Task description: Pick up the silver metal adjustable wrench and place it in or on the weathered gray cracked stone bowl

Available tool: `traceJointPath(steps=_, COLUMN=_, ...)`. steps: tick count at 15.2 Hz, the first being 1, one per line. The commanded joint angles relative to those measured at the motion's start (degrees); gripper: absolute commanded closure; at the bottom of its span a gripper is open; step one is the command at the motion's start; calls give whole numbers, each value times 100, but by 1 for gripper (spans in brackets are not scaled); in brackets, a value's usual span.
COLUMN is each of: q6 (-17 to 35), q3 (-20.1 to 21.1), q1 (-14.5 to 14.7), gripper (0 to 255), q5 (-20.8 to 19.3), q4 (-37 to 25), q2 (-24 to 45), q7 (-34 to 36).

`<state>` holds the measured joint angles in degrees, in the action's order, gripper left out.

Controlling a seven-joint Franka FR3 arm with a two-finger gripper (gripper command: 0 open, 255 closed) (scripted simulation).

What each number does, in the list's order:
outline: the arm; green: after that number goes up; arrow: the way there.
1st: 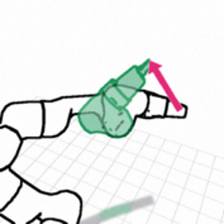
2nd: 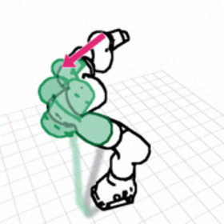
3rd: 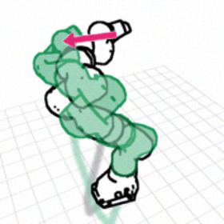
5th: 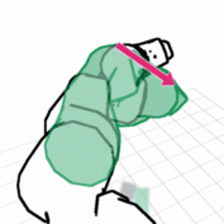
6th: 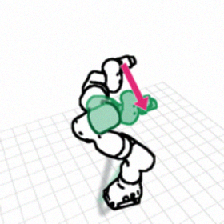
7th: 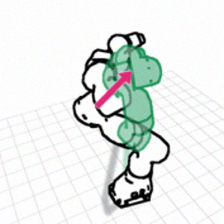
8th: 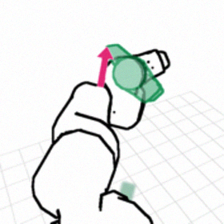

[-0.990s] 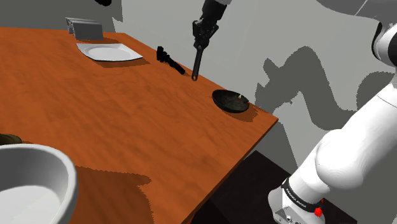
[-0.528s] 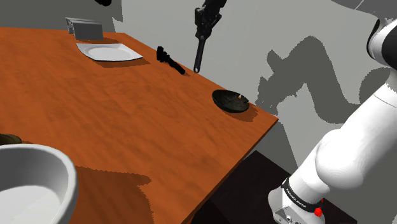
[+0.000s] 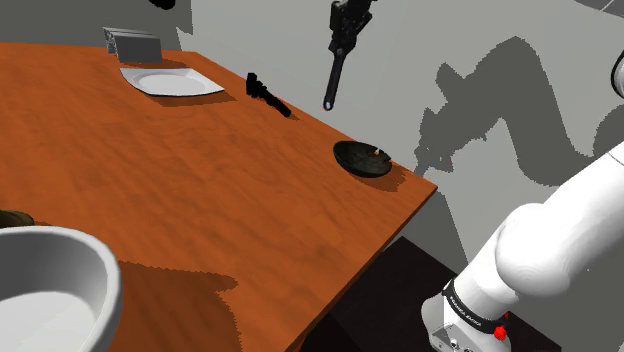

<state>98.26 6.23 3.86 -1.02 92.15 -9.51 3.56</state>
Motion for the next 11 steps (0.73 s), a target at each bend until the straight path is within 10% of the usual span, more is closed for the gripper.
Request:
traceJointPath(steps=1, q6=-132, q3=-65, q1=-28, gripper=255, q5=56, q4=273, q2=-404, q7=-100)
traceJointPath(steps=11, q6=-773, q3=-466, q1=-131, gripper=255, q5=140, q4=1189, q2=-1965, q7=-610)
